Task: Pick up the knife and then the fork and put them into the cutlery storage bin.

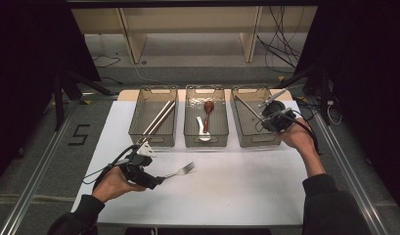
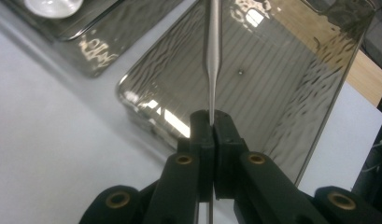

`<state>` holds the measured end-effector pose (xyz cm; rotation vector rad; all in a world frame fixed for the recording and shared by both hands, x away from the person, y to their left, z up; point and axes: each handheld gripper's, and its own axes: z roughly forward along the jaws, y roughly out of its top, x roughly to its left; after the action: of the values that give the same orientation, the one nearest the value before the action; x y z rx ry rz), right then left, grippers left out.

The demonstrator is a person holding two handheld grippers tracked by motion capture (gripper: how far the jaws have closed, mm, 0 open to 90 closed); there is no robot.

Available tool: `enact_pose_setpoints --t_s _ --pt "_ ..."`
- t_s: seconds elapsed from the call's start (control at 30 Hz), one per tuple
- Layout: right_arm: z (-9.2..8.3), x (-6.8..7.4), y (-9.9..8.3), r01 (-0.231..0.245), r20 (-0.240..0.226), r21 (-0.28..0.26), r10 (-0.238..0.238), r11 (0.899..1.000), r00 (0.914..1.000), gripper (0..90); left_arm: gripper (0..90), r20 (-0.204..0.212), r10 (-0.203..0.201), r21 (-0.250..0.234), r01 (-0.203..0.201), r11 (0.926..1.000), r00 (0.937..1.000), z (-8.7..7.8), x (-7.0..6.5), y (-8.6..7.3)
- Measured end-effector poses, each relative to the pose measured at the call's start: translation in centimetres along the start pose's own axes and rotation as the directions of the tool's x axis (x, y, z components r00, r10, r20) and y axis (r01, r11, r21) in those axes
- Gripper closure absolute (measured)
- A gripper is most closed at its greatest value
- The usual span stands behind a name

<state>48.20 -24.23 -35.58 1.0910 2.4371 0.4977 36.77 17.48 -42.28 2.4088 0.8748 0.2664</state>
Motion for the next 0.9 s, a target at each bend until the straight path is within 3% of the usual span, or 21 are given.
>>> enact_pose_setpoints --t_s 0.53,0.9 --pt "2.8 -2.7 2.4 -0.120 -0.022 0.062 0.122 0.991 0.9923 89.5 19.0 0.008 0.005 0.008 -0.005 1.0000 1.0000 0.0 0.2 -0.3" --pt "3.5 -4.3 3.6 -0.166 -0.011 0.092 0.168 0.982 0.9857 89.5 19.0 0.026 0.018 0.031 -0.019 0.9994 0.9995 0.5 0.3 -0.4"
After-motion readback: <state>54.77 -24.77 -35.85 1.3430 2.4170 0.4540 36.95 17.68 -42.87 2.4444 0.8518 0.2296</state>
